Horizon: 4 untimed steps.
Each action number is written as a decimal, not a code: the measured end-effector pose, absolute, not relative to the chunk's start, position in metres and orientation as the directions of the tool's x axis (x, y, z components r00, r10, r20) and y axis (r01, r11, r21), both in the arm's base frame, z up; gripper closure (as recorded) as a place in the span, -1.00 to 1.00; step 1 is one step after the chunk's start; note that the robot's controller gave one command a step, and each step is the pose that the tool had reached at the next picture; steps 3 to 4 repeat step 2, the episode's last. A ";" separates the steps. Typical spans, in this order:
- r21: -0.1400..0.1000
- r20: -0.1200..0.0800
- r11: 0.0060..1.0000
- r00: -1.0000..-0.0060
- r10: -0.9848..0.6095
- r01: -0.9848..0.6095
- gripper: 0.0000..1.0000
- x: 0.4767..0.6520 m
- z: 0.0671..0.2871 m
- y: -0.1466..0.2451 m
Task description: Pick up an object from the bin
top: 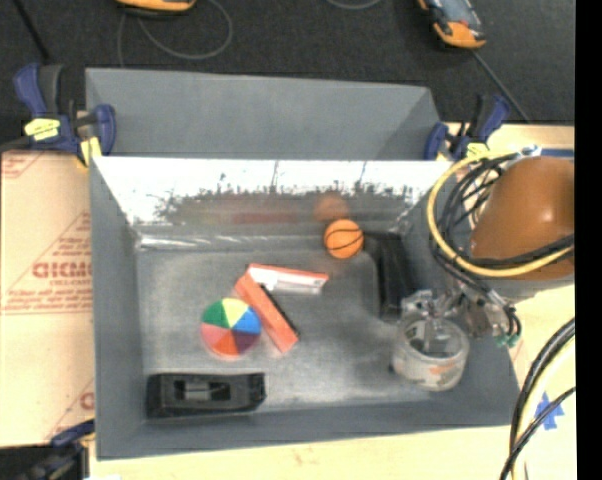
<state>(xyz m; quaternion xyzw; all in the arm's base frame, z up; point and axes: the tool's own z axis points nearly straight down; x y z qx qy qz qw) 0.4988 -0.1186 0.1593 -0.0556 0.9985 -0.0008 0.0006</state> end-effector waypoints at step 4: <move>-0.001 -0.003 0.990 -0.990 -0.139 -0.139 1.00 0.495 0.276 -0.104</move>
Offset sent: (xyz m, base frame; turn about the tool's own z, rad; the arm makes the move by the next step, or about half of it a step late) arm -0.0042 0.0153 0.1168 -0.0342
